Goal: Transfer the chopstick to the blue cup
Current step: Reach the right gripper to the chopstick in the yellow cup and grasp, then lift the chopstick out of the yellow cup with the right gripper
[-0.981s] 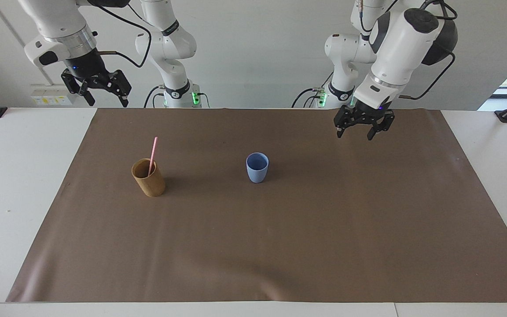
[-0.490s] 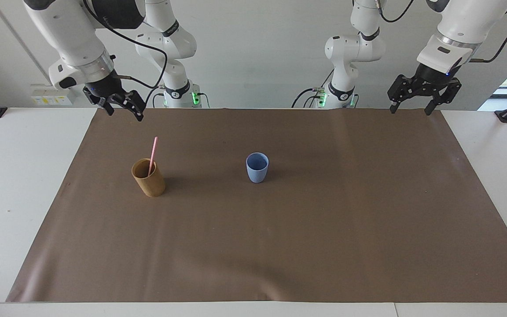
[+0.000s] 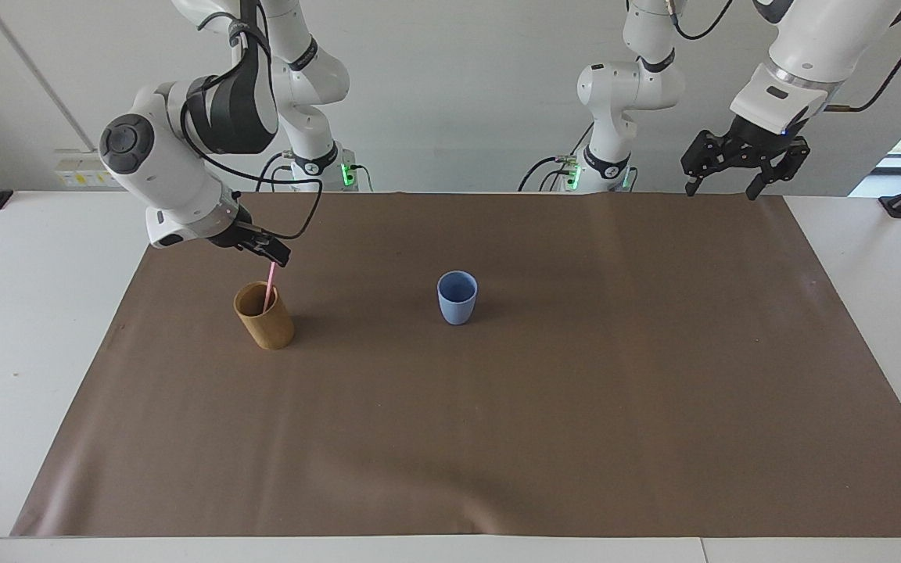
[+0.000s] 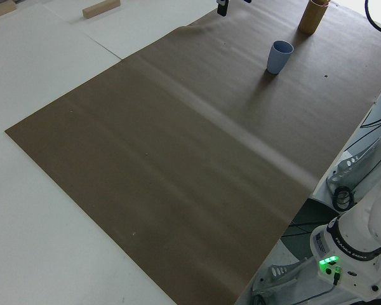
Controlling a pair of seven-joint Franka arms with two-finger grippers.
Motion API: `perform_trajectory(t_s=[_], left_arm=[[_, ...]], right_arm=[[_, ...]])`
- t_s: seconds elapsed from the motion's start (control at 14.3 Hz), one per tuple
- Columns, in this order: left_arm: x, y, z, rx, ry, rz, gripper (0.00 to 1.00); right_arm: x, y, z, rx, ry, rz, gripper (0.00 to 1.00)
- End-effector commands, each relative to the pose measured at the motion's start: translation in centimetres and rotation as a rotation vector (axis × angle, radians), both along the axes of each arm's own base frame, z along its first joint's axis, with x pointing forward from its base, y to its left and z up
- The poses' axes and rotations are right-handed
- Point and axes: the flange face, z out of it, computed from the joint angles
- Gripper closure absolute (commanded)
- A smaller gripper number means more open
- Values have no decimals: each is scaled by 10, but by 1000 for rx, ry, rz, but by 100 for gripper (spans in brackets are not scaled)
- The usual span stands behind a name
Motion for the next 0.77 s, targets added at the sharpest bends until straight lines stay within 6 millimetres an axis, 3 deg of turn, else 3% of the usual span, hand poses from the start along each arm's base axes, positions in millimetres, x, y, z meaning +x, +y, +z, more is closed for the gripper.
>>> perform_trajectory(t_s=[0.0, 0.28, 0.63, 0.7], left_arm=[[-5, 3, 1, 21, -23, -26, 0], [-8, 3, 1, 23, -8, -24, 0], [-8, 3, 1, 23, -13, -38, 0], [-8, 3, 0, 23, -7, -40, 0]], right_arm=[[-3, 0, 4, 52, -17, -67, 0], [-4, 4, -4, 82, -6, -112, 3], [-7, -6, -10, 86, 18, -122, 56], [-8, -7, -15, 88, 29, -122, 70]])
